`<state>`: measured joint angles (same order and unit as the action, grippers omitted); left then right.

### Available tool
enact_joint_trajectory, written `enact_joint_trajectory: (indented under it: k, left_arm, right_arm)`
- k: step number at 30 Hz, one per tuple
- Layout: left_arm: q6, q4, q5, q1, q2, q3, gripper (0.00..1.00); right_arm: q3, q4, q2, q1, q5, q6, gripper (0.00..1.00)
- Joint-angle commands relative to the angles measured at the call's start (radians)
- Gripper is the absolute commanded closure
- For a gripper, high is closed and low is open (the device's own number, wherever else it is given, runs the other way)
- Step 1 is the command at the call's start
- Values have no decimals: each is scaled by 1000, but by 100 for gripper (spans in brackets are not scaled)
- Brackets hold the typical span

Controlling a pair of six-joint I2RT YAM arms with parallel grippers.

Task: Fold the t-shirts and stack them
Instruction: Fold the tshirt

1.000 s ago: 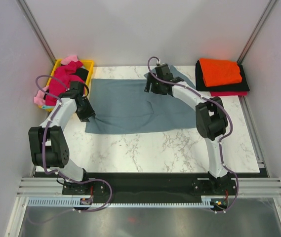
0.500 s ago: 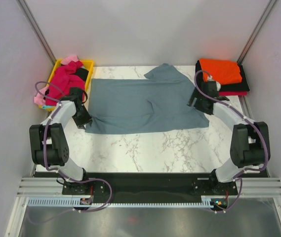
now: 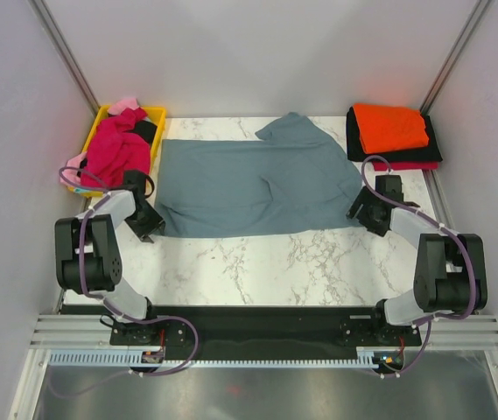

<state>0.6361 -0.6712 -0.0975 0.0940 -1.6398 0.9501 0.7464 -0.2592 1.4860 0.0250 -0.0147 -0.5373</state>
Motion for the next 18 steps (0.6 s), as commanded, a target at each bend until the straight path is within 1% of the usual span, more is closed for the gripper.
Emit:
enact_joint_trajectory:
  k: [1,5,6,9,11,12,14,16,18]
  left_arm:
    - [60,139,1,0,41,-31,52]
    - [59,203,7,-2,84,-57,51]
    - [60,214,7,0,96,-63,50]
    - [60,248,10,-5,142,-99,39]
    - [60,263,7,-10,185,-138,37]
    - [59,297,10,-11,227,-155,32]
    - [53,318,2,-11,248,-183,27]
    - [53,328,4,-11,219,-180,29]
    - [60,328,18,-13,178,-160,35]
  right_arm:
    - [-10,66,8,19,44,-13,21]
    - [-15,77,10,23,45,-16,23]
    - [-18,81,16,23,47,-16,24]
    - [-22,86,16,21,52,-13,25]
    - [-30,90,10,23,48,-13,25]
    - [-32,94,10,23,48,-12,25]
    - [-32,95,14,24,51,-15,25]
    - [-27,101,28,24,59,-16,26]
    - [-22,101,39,24,65,-16,28]
